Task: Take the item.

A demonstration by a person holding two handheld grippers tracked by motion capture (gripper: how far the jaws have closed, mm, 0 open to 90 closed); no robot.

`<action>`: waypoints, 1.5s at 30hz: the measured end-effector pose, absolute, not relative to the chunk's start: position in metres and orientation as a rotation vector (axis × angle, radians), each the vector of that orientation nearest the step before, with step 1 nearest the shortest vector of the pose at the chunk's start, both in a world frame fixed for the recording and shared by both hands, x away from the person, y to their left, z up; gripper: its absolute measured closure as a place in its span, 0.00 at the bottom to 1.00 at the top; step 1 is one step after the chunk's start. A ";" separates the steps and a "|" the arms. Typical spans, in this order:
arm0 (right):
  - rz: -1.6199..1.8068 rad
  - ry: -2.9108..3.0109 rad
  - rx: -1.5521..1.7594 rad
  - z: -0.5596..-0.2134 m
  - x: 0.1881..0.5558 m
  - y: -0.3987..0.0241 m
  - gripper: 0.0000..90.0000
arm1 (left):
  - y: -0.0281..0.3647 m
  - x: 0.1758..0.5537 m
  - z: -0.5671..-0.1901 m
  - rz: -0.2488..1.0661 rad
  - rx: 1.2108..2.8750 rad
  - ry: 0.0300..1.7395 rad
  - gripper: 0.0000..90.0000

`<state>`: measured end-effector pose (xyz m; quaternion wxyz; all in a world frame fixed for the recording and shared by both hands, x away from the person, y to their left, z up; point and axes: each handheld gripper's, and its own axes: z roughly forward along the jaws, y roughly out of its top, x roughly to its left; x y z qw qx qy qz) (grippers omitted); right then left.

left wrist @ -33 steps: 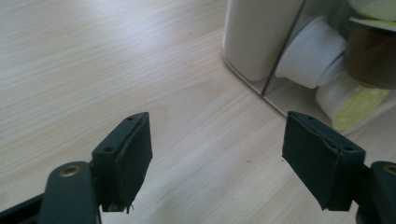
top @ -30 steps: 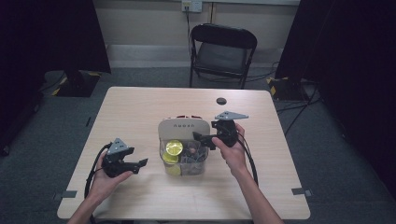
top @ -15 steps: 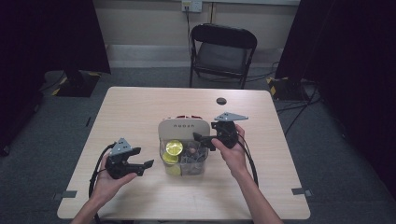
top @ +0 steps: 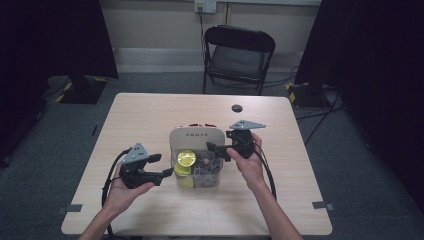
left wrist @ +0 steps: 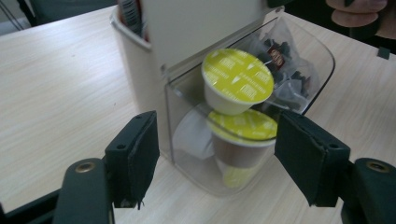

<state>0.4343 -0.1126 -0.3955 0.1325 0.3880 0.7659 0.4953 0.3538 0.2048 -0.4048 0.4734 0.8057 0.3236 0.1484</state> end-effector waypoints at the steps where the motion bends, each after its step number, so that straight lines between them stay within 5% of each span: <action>1: 1.436 2.223 1.126 -0.396 0.434 -0.112 0.10 | 0.202 0.354 -0.403 0.354 1.966 0.787 0.34; 45: 1.443 2.229 1.132 -0.398 0.435 -0.113 0.10 | 0.155 0.384 -0.415 0.293 2.012 0.718 0.37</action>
